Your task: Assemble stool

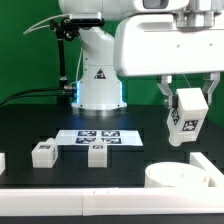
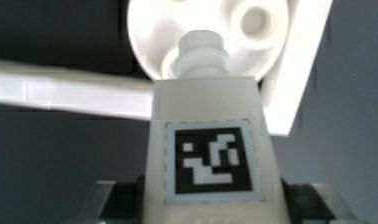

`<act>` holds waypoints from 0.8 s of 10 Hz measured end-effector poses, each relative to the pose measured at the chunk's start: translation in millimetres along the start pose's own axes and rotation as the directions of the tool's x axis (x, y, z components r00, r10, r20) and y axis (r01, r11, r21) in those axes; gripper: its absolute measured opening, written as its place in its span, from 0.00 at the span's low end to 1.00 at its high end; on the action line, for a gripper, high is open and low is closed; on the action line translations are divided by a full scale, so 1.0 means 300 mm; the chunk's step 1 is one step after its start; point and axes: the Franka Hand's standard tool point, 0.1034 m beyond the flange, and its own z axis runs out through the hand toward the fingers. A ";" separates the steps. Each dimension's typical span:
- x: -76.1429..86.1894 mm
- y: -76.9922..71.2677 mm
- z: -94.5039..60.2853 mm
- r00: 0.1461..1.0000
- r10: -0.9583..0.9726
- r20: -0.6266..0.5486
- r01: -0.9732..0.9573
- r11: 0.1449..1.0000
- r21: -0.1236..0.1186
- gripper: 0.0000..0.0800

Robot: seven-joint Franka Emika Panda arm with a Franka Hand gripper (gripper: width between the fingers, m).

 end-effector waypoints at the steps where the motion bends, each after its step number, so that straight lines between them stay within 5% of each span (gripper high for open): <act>1: 0.004 0.002 0.006 0.998 0.000 -0.069 0.000 1.000 -0.004 0.42; 4: 0.028 0.000 0.014 0.965 -0.005 -0.263 0.001 1.000 -0.013 0.42; 6: -0.040 -0.023 0.034 0.904 -0.016 -0.426 0.009 1.000 -0.019 0.42; 8: -0.023 0.002 0.009 0.849 -0.024 -0.527 0.007 0.999 -0.034 0.42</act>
Offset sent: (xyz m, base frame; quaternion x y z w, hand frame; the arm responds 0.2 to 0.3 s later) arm 0.0000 0.0000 0.0000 0.0000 0.1296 0.0000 0.9916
